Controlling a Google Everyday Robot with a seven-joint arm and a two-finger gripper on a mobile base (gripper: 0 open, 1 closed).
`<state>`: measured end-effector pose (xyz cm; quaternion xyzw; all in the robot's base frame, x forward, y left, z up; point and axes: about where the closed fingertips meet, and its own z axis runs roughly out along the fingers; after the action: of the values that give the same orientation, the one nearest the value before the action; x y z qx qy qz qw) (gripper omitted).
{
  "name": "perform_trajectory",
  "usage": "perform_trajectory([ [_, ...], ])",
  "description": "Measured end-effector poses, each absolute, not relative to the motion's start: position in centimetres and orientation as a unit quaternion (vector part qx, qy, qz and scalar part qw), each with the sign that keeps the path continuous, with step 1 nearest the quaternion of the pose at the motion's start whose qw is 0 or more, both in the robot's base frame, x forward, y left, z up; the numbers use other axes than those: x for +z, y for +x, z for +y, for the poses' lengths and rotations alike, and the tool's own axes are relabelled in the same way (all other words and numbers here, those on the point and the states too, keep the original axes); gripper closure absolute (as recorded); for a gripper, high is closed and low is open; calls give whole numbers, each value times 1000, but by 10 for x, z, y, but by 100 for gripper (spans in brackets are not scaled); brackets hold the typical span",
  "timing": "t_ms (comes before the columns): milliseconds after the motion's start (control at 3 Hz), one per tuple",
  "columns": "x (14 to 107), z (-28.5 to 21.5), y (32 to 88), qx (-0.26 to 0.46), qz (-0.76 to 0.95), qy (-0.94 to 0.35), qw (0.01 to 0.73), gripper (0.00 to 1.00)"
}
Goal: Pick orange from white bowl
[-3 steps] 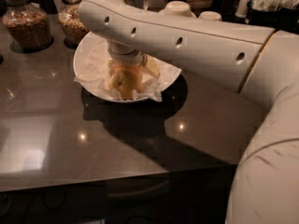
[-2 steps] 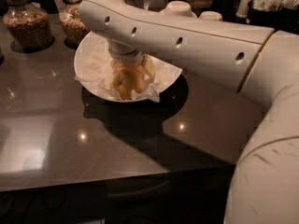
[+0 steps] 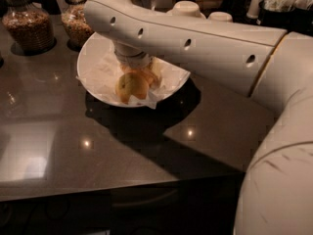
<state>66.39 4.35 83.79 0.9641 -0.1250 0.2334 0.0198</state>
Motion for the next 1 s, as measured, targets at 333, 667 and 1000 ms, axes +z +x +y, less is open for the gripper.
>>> perform_trajectory([
  [333,842,39,670,230,-172,957,-43,100],
  [667,863,38,650,215,-216,938,-164,100],
  [1000,908,33,619,215,-253,901,-280,100],
])
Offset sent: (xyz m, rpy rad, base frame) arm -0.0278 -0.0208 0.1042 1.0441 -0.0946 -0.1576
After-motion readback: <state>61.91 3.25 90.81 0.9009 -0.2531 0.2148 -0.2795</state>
